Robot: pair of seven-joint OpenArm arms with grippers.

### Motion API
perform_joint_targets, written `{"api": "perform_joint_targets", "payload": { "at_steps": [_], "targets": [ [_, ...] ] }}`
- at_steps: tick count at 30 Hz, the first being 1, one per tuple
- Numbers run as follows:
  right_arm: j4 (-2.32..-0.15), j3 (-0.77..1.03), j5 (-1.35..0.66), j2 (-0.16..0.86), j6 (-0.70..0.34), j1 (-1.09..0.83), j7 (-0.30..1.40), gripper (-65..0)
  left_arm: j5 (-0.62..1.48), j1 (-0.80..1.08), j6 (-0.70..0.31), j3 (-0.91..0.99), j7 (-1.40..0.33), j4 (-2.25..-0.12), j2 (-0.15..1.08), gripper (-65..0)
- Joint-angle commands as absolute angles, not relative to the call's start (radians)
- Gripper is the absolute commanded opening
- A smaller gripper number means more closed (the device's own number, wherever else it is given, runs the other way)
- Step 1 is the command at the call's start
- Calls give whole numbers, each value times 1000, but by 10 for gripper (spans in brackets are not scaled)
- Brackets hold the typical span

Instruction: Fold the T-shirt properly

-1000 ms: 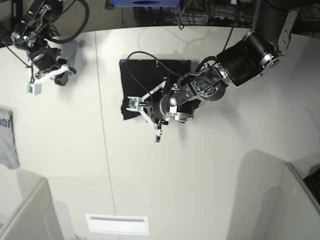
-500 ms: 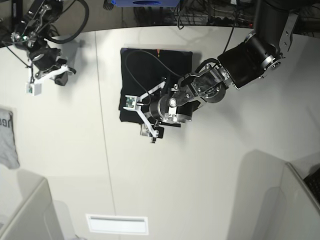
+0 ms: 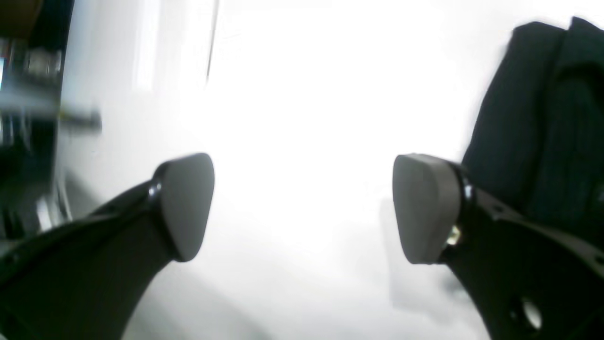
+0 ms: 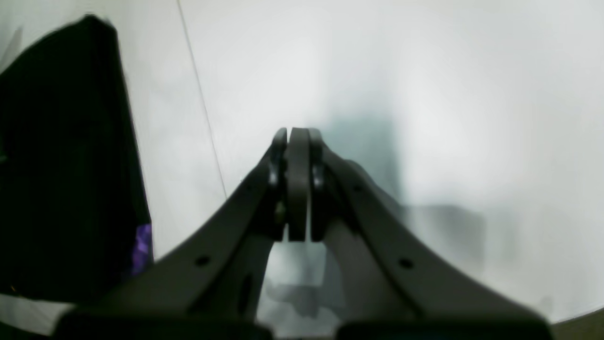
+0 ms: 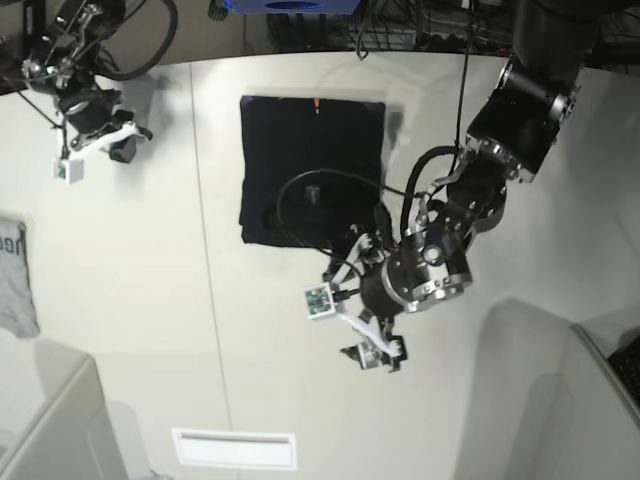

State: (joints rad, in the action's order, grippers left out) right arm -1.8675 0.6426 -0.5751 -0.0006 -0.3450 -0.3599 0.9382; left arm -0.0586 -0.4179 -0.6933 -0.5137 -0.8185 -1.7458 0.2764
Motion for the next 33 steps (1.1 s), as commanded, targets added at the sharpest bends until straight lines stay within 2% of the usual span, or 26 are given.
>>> {"api": "perform_joint_targets", "payload": {
  "at_steps": [1, 2, 4, 6, 8, 9, 14, 19, 24, 28, 31, 33],
  "targets": [
    [-1888, 642, -590, 8, -348, -355, 923, -650, -54, -412, -698, -472, -817, -1804, 265, -89],
    [-1888, 641, -590, 8, -352, -360, 923, -650, -54, -378, -698, -427, -840, -1851, 262, -92],
    [-1903, 641, -591, 8, -352, -383, 921, -650, -54, -300, -698, -328, -872, -1943, 265, -168],
    [-1957, 648, -591, 8, -354, -421, 920, -650, -56, -193, -698, -188, -892, -2005, 266, -354],
    [-2022, 642, -591, 8, -354, -470, 918, -650, -56, -76, -698, -47, -889, -2009, 266, -594],
    [-2034, 641, -596, 8, -354, -492, 917, -650, -56, -19, -698, 15, -889, -2009, 265, -650],
    [-2032, 650, -590, 8, -354, -549, 917, -650, -15, 277, -698, 246, -835, -2012, 257, -650],
    [-2032, 676, -596, 39, -354, -641, 923, -650, 280, 647, -698, 492, -599, -2009, 222, -650],
    [-2032, 699, -598, 45, -354, -792, 921, -650, 446, 943, -698, 624, -472, -2008, 189, -650],
    [-2032, 745, -598, 45, -354, -905, 967, -650, 421, 1075, -698, 653, -438, -1988, 136, -650],
    [-1992, 727, -598, 79, -355, -937, 1069, -650, 291, 1101, -698, 631, -440, -1913, 96, -650],
    [-1910, 647, -590, 111, -355, -918, 1079, -650, 171, 1089, -698, 595, -427, -1805, 56, -650]
  ]
}}
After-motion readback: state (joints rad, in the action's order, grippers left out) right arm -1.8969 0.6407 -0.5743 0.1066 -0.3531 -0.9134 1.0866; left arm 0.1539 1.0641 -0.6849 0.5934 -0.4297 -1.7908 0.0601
